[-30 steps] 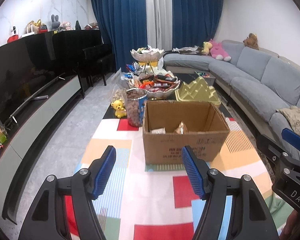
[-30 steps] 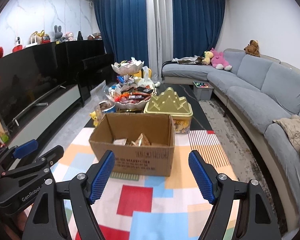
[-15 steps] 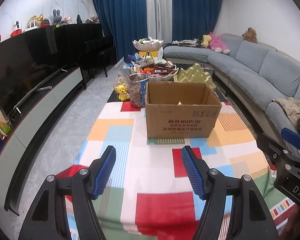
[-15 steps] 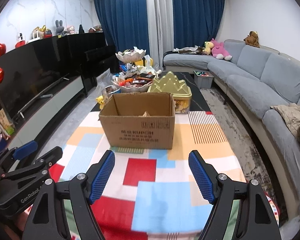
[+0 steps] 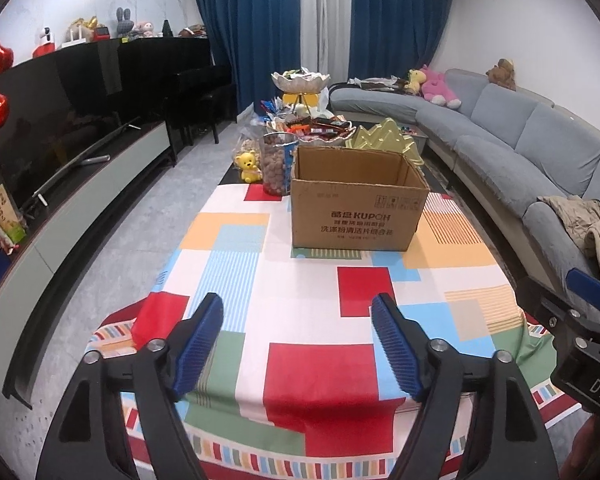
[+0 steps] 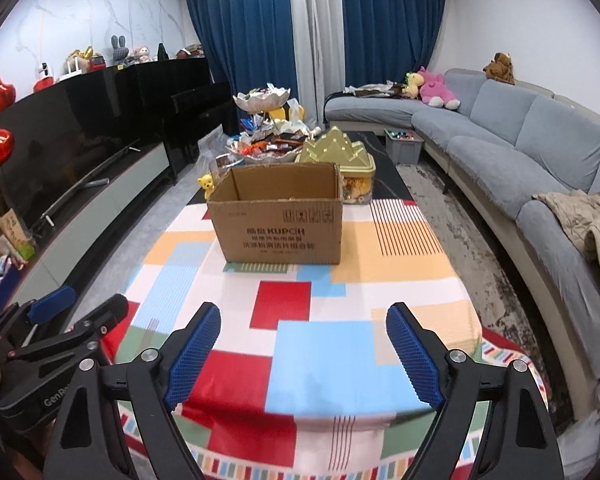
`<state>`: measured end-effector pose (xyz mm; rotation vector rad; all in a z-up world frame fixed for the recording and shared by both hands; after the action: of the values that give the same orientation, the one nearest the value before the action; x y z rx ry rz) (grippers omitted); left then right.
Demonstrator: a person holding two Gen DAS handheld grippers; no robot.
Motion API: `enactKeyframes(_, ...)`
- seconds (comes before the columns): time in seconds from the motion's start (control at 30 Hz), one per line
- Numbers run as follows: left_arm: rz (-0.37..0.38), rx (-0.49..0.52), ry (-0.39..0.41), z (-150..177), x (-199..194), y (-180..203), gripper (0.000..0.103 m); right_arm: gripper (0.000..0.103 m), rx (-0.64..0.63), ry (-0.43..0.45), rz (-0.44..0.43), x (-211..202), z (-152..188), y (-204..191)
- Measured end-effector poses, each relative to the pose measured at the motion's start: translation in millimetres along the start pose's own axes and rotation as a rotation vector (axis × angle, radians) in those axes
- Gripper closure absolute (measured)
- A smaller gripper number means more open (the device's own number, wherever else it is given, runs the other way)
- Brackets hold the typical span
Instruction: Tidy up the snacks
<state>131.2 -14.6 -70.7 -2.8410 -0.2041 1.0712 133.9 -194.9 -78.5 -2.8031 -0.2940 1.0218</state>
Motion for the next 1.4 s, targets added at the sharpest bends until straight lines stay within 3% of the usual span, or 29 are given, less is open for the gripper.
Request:
enactKeyframes(0.13,-0.019,-0.036,-0.006,7,-6,-8,0.011,0.017,0.007,-0.005,0.02,-8,6,2)
enactKeyframes(0.67,-0.049,-0.043,0.046,16,-31,-18,0.009,0.017,-0.001,0.051,0.071,-36,7,1)
enactKeyframes(1.4,-0.048,-0.042,0.054,17,-37,-20,0.009,0.017,-0.003,0.082,0.077,-51,3,-1)
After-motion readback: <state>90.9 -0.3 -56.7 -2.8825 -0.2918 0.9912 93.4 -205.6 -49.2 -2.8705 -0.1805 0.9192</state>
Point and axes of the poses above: each gripper's, at about its wrist camera, not at the fingertips, and x roughly the way its jaws point, y to its right, z to its underside, the point moved 8 cm from there along x, roughly the way its jaws point, and after that the axes turned 11 degrees about -z, right-handed, at the moved point
